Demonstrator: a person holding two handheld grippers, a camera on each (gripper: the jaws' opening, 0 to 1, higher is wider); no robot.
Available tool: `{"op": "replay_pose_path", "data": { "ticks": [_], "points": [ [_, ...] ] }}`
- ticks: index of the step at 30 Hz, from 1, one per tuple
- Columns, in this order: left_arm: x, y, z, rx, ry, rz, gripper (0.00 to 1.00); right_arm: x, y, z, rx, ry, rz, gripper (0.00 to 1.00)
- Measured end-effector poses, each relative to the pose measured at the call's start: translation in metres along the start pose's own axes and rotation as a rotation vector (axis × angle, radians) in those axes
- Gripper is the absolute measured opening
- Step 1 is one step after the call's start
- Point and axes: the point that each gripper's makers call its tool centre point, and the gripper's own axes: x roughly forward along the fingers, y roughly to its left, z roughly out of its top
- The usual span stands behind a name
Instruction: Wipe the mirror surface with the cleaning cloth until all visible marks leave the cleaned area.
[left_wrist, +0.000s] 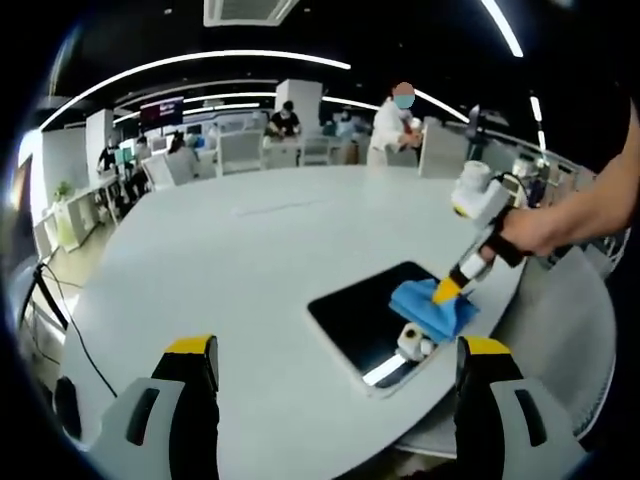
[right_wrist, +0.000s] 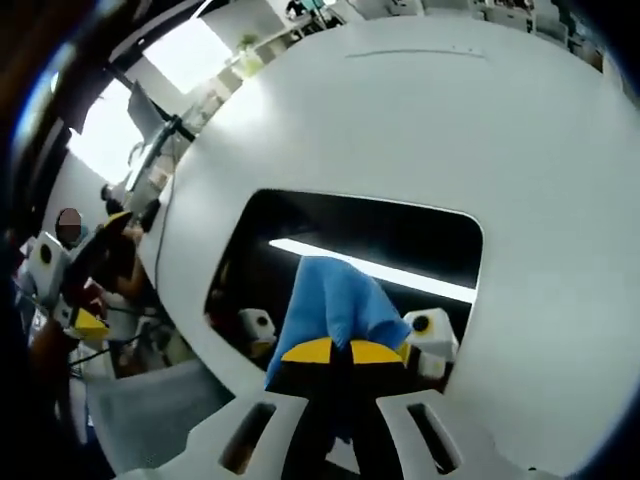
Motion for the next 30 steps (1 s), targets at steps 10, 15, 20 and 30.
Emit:
{"op": "replay_pose_path", "data": {
  "ticks": [10,15,20,30],
  "points": [
    [-0.006,-0.002,0.002,-0.021,-0.021,0.003,0.99,-0.001,0.004,-0.008,-0.014,-0.009,0.002,0.0],
    [-0.013,-0.001,-0.003,-0.02,-0.012,0.012,0.99,-0.002,0.004,-0.009,-0.009,-0.018,0.008,0.0],
    [-0.017,0.0,-0.001,-0.014,-0.015,0.021,0.99,-0.002,0.004,-0.009,-0.003,-0.028,0.004,0.0],
    [-0.01,-0.003,-0.001,-0.025,-0.027,0.017,0.99,-0.007,0.005,-0.021,0.011,-0.021,0.011,0.0]
  ]
}}
